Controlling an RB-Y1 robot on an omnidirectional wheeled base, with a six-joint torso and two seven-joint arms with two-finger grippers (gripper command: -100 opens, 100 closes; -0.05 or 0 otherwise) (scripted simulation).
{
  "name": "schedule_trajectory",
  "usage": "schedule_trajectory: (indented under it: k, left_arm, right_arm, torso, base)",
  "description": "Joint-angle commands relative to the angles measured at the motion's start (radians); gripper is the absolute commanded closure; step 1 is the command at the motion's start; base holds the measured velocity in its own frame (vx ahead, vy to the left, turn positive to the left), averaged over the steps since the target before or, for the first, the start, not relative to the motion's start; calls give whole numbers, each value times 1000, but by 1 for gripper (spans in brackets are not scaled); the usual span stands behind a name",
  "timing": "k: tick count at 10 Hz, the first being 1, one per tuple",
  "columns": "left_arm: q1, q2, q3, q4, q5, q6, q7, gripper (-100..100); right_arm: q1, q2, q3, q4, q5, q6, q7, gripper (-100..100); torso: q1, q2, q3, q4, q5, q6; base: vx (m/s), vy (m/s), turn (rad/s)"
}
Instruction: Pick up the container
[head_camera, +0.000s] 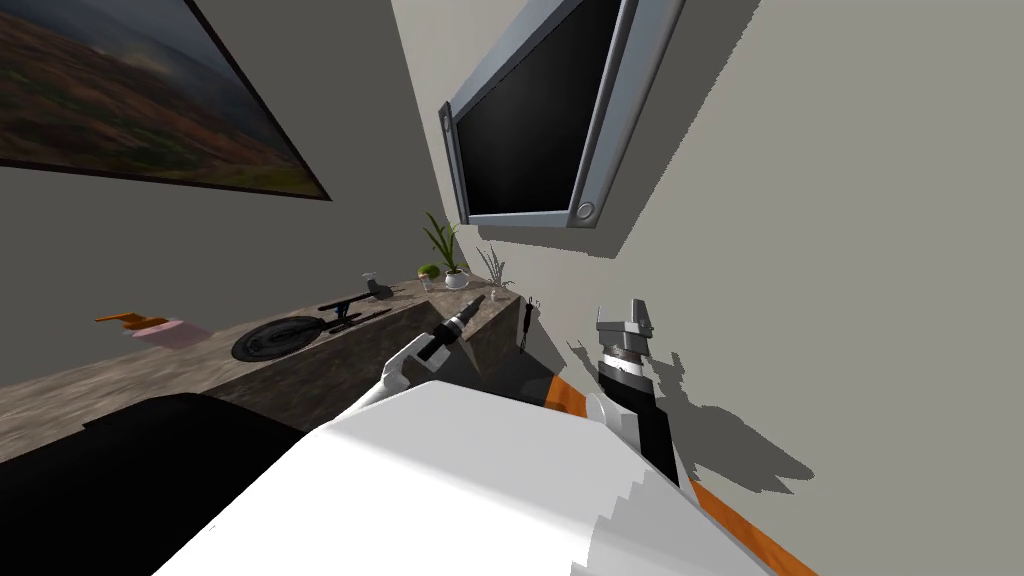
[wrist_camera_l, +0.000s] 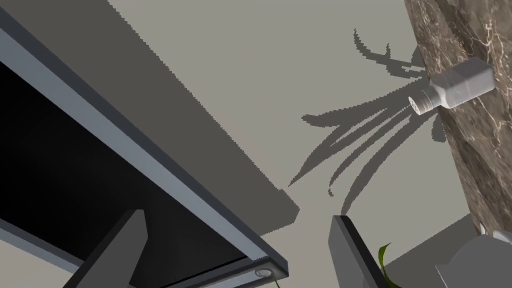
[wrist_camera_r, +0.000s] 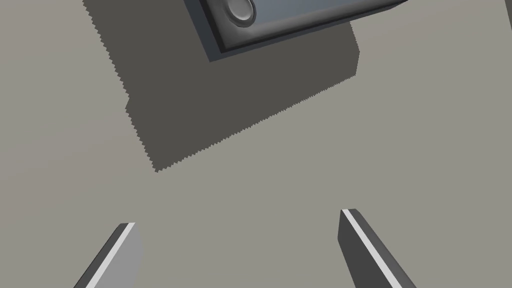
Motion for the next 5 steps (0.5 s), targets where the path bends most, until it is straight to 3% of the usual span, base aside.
schedule_trajectory:
  k: [1,2,3,5]
  left_arm:
    - [-15,44,-10,30,-7,28,5,-100]
    - [-28,75,-22,58,-14,51,5,-100]
    - [-28,75,-22,58,-14,51,5,-100]
    - [-53,135,-47,113,-27,93,4,-100]
  right_arm:
    - [0,0,0,0,0,0,0,0]
    - [0,0,0,0,0,0,0,0]
    - [0,0,0,0,0,0,0,0]
    - [0,0,0,0,0,0,0,0]
  torso:
    - [0,0,0,0,0,0]
    - [-1,-1,0,0,0,0]
    - [-1,-1,-1,0,0,1]
    - [-1,-2,-1,-1,0,0]
  base:
    - [-4,19,-104]
    - [2,21,-178]
    - [7,20,-41]
    - [20,18,-126]
